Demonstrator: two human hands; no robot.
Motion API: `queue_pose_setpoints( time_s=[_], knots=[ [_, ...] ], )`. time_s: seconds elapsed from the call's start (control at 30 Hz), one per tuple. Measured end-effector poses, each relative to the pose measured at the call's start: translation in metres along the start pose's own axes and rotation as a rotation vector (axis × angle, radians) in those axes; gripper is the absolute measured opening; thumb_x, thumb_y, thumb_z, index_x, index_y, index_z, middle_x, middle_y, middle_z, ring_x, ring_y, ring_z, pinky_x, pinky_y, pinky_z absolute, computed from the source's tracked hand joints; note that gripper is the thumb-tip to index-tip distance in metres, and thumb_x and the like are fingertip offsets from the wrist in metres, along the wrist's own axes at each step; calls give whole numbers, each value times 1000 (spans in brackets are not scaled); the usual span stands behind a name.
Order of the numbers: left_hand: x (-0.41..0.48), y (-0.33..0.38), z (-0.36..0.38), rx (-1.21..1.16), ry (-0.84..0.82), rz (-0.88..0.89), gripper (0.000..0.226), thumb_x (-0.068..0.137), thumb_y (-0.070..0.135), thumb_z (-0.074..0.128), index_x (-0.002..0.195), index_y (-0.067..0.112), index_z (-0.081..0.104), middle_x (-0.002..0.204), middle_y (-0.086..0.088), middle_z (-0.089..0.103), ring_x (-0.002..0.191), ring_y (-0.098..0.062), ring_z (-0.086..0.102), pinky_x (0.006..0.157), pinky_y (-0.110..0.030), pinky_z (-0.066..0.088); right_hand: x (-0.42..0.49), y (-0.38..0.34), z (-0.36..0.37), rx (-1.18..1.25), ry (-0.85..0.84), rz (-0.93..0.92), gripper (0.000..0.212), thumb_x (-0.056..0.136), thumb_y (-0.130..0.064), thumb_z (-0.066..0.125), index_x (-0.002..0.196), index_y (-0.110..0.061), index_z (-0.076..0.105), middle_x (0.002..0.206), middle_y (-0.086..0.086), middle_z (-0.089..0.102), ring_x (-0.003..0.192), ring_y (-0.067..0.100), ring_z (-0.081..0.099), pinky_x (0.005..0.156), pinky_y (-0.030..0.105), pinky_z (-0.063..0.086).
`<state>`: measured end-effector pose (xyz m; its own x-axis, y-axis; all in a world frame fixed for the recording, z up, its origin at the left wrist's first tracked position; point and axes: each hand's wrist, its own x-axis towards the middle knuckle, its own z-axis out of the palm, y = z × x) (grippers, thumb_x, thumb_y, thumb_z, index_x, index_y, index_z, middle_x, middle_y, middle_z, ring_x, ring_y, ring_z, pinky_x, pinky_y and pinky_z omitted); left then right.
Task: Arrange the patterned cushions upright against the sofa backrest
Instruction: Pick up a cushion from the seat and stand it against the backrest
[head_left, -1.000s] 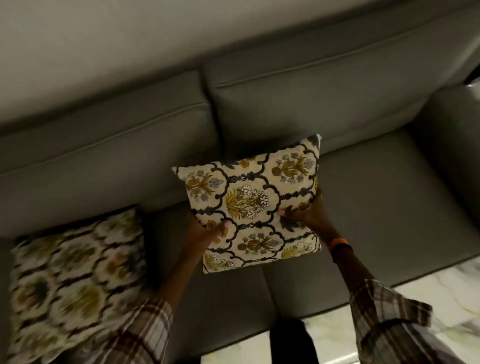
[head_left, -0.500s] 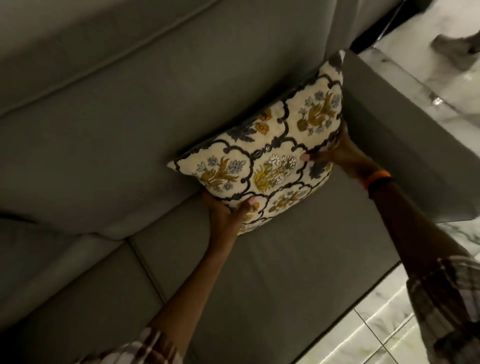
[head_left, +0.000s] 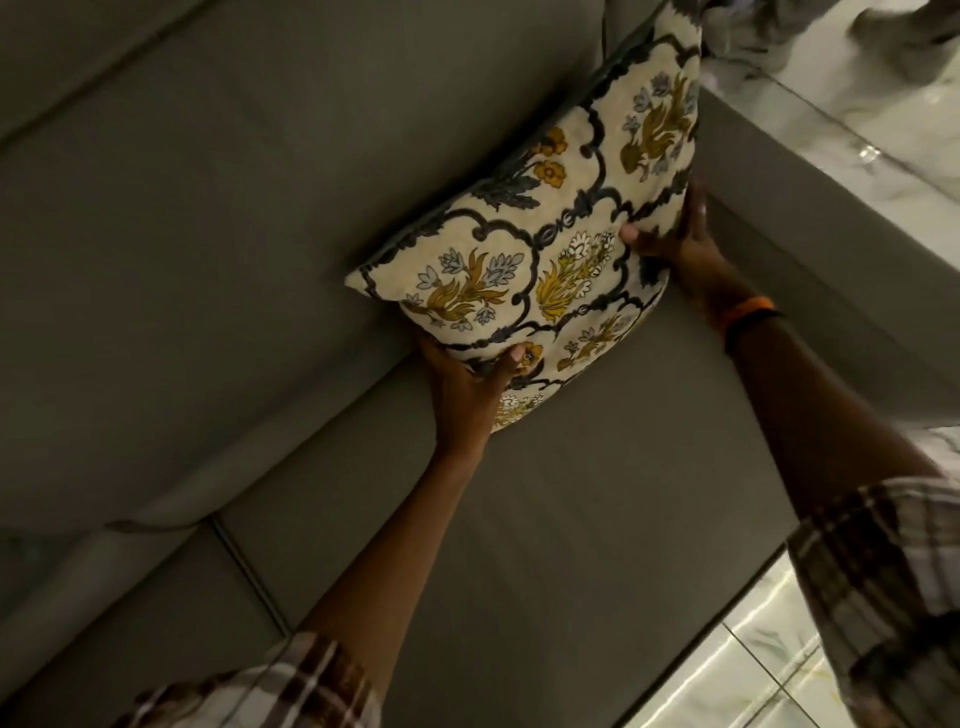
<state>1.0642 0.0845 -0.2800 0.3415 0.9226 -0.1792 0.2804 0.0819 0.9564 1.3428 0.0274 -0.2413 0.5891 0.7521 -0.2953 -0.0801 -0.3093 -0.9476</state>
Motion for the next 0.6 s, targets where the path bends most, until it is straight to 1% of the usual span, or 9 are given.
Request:
queue_pose_setpoints(
  time_s=[0.07, 0.1, 0.17, 0.2, 0.27, 0.33, 0.4, 0.47, 0.6],
  knots=[
    [-6, 1, -4, 60, 4, -10, 113, 71, 34, 92, 151, 33, 12, 142, 17, 35, 132, 1, 43, 106, -11, 42, -17, 16, 16, 17, 91, -34, 92, 96, -27, 76, 166, -22, 17, 146, -12, 53, 126, -2, 62, 102, 25, 59],
    [-10, 0, -8, 88, -2, -11, 115, 71, 38, 91, 154, 30, 12, 142, 16, 34, 132, -1, 41, 105, -11, 42, -28, 25, 26, 33, 163, -44, 93, 96, -41, 75, 166, -22, 18, 150, -8, 50, 130, -1, 60, 106, 27, 58],
    [-18, -5, -17, 210, -5, 9, 116, 69, 58, 84, 156, 33, 10, 153, 8, 33, 141, -12, 37, 114, -32, 43, -50, 42, 50, -7, 330, -44, 101, 90, -67, 67, 168, -24, 18, 165, 4, 38, 148, 16, 47, 120, 49, 47],
    [-24, -8, -23, 296, -2, 11, 116, 70, 64, 81, 156, 34, 9, 159, 2, 32, 146, -19, 36, 117, -44, 42, -63, 50, 64, -79, 407, -31, 102, 90, -72, 60, 168, -23, 17, 170, 8, 30, 155, 25, 38, 125, 57, 38],
    [-39, -18, -38, 475, -6, 17, 114, 77, 64, 77, 159, 28, 7, 164, -10, 28, 149, -31, 32, 116, -56, 39, -93, 67, 95, -235, 535, -10, 100, 90, -73, 51, 168, -19, 21, 174, 12, 22, 160, 31, 25, 129, 62, 26],
    [-61, -29, -60, 648, -14, 79, 106, 85, 61, 70, 161, 20, 9, 163, -14, 29, 148, -33, 33, 116, -59, 35, -128, 79, 128, -352, 587, -36, 95, 90, -72, 53, 164, -18, 30, 174, 12, 22, 162, 32, 22, 128, 62, 25],
    [-84, -44, -90, 830, -36, 169, 98, 88, 58, 64, 161, 17, 12, 160, -14, 33, 147, -33, 34, 115, -65, 32, -164, 96, 161, -485, 553, -82, 90, 91, -69, 55, 160, -15, 37, 172, 14, 27, 161, 33, 24, 125, 62, 29],
    [-105, -61, -125, 980, -66, 223, 94, 89, 60, 58, 161, 16, 15, 160, -13, 36, 149, -32, 33, 117, -70, 26, -199, 114, 192, -646, 446, -116, 87, 91, -67, 54, 157, -12, 41, 169, 17, 32, 160, 35, 26, 125, 63, 28],
    [-151, -93, -217, 1171, -75, 249, 92, 90, 66, 48, 161, 18, 14, 162, -12, 35, 154, -31, 24, 121, -68, 16, -269, 137, 270, -925, 137, -216, 88, 89, -70, 54, 156, -14, 42, 170, 19, 31, 162, 38, 23, 130, 67, 10]
  ],
)
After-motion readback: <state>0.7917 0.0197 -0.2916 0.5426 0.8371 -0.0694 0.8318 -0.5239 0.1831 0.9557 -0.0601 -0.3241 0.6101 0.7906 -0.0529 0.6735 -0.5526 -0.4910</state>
